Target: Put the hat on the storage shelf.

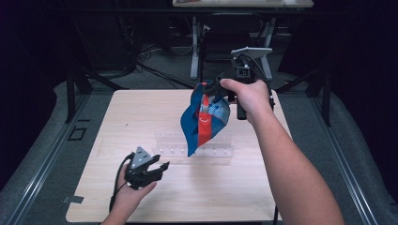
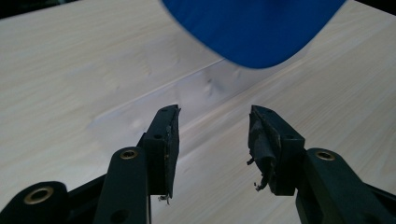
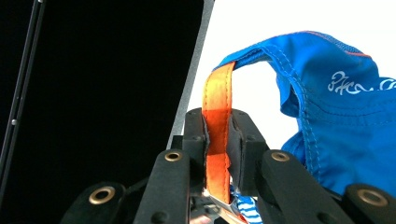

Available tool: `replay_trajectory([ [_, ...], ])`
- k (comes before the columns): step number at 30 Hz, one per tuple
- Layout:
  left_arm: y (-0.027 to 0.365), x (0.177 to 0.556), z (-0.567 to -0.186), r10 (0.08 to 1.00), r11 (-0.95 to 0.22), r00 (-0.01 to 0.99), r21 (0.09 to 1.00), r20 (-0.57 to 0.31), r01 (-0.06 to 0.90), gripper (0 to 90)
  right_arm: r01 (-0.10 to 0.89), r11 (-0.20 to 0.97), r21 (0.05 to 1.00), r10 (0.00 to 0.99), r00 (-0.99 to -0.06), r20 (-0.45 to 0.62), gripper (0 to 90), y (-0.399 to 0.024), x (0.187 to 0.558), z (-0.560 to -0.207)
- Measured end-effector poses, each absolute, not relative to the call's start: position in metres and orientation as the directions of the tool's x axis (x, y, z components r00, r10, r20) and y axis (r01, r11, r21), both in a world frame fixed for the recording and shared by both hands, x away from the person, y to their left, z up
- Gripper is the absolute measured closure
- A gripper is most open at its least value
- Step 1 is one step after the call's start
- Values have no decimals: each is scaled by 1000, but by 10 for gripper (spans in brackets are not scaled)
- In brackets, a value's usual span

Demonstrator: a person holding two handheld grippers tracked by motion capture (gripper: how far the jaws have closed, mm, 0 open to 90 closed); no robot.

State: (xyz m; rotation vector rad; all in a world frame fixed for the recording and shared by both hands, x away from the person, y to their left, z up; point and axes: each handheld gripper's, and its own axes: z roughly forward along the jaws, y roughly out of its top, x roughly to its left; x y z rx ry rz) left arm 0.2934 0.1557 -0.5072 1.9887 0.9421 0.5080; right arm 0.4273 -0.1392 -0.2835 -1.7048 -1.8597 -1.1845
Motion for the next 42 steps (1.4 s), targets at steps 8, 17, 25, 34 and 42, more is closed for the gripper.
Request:
replay_trajectory([
  [8,99,306,-496,725,-453,680,818,107,355,526,939,-72,337,644,-214,735,784,-141,429,-284],
  [17,80,315,-495,730,-461,672,812,120,357,652,941,-75,330,636,-210,743,784,-147,428,-285],
  [25,86,317,-495,733,-444,673,820,101,360,825,941,-82,328,634,-205,746,784,-153,427,-287],
  [34,92,319,-497,723,-441,686,819,83,367,865,942,-80,325,637,-203,744,784,-149,427,-288],
  [42,93,318,-502,713,-445,698,812,66,378,874,947,-73,312,633,-198,749,784,-145,430,-296],
])
